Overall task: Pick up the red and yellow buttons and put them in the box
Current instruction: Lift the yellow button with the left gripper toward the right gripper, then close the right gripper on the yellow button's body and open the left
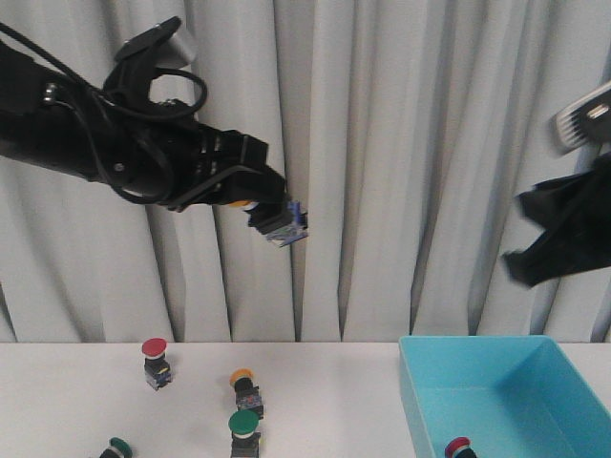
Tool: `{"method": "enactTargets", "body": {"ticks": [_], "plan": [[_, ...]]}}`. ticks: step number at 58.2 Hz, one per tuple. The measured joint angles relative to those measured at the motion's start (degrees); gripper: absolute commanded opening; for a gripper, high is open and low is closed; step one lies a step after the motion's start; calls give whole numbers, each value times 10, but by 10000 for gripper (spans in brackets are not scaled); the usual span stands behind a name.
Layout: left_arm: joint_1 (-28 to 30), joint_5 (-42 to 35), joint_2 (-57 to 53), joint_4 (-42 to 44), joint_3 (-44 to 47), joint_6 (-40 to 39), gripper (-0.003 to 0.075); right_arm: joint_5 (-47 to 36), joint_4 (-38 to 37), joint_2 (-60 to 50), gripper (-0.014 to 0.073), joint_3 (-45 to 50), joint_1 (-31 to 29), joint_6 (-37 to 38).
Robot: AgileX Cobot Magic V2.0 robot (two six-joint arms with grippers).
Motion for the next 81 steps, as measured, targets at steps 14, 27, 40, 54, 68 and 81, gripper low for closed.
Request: {"method": "enactTargets", "body": {"ticks": [14,27,40,54,68,81], "plan": [[-31,-30,0,-13,0,0,4,-16,1,34,689,0,97,-123],[-31,-31,0,-34,0,0,4,-22,-1,50,699,0,139,-149],[-31,-31,1,-62,0,-24,4,-48,-13,51,668,0,185,-190],[-31,-28,1,-99,0,-30,4,-84,-16,51,648,0,190,-202],[-31,-25,1,-132,0,-37,4,-118,-16,51,619,0,190,-203],[-31,-14,1,-133,0,-72,4,-126,-16,51,548,0,190,-203]]}}
